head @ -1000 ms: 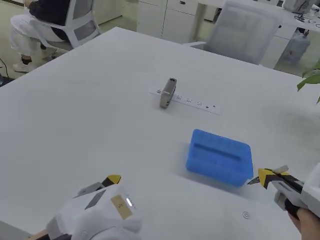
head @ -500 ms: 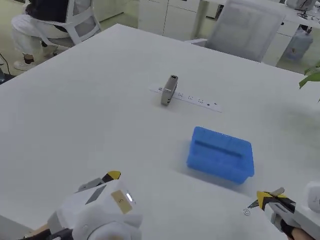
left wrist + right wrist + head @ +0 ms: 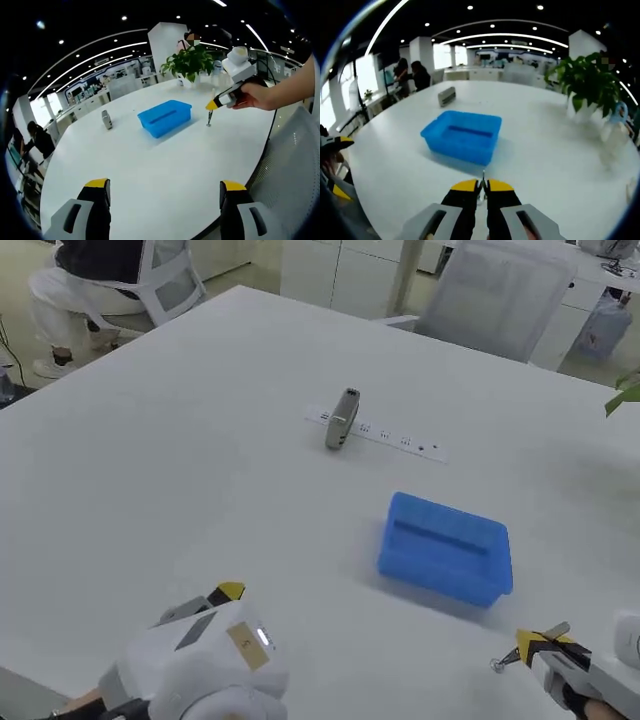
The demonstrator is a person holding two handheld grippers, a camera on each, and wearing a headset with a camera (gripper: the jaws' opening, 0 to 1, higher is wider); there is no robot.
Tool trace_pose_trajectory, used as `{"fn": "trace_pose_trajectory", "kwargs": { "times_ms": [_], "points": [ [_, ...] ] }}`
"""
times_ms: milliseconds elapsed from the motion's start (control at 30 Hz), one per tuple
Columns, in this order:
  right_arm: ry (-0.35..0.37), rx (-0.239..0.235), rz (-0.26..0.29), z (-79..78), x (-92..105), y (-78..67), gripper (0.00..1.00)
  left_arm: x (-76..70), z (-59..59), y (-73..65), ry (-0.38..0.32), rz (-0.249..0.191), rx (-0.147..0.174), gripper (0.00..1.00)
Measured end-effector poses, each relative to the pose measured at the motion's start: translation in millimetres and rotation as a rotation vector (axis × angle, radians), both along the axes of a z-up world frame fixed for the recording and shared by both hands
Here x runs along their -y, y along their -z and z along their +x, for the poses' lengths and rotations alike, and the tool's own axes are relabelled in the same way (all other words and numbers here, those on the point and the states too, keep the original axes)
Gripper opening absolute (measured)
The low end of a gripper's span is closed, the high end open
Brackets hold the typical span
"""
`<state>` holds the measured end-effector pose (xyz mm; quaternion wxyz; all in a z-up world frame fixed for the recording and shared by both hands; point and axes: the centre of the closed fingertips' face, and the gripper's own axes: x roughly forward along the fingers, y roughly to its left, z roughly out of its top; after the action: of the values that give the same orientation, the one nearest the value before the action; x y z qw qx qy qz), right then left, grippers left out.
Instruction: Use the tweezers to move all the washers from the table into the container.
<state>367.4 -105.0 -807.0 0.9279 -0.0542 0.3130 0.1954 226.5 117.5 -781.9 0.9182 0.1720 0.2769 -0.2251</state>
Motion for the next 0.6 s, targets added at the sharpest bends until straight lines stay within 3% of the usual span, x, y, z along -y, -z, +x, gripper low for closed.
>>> {"fn": "trace_pose_trajectory", "kwargs": {
  "times_ms": [600],
  "points": [
    [-0.015,-0.018,-0.003,-4.6,-1.3,0.7,0.03,0.9,-0.4,0.4,0.004,0.004,0.001,0.92]
  ]
}}
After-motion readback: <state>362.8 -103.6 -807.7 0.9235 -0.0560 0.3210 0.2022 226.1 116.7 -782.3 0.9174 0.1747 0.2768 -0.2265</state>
